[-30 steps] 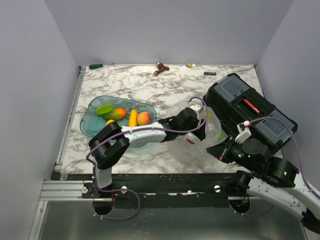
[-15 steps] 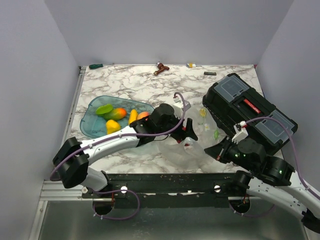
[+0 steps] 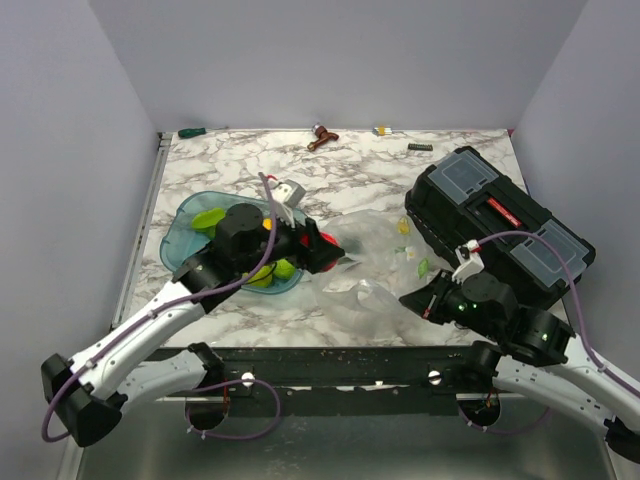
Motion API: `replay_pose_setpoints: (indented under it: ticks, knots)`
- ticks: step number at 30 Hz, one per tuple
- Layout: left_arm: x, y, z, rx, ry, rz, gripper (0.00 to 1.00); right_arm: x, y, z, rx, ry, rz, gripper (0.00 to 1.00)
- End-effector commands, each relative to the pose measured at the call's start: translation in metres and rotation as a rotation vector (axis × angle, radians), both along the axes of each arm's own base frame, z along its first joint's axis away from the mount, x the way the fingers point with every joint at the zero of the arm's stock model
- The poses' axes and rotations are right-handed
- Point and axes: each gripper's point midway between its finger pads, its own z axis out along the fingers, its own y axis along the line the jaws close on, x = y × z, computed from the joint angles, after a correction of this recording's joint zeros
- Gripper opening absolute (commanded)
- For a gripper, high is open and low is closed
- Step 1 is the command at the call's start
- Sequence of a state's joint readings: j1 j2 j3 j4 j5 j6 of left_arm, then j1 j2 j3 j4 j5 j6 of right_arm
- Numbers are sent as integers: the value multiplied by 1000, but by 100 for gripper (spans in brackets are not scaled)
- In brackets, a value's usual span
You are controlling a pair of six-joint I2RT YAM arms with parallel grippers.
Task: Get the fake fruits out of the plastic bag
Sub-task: Take out the fake fruit from the plastic bag, then place the fake fruit in the bin.
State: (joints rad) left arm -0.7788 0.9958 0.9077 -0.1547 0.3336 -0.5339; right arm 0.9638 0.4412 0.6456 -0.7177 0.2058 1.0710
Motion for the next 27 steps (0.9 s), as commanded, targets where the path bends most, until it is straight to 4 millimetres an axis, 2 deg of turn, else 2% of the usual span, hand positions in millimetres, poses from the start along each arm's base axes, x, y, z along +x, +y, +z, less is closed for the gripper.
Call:
replay_pose_setpoints:
  ticks: [1, 4, 8, 15, 22, 27]
  knots:
    - [29, 62, -10, 127, -14, 297, 20, 0, 7, -1, 2, -8, 28, 1]
    - [45, 106, -28, 234, -12, 507, 18, 0, 8, -2, 5, -7, 31, 1]
    - [53, 153, -55, 341, 23, 716, 18, 0, 8, -2, 10, -4, 30, 1]
    - [68, 209, -94, 395, 159, 992, 18, 0, 8, -6, 12, -1, 27, 1]
    - [93, 219, -125, 321, 313, 1061, 21, 0, 10, 0, 8, -6, 39, 1]
    - [112, 219, -158, 323, 479, 1060, 25, -3, 9, 1, 32, -3, 39, 1]
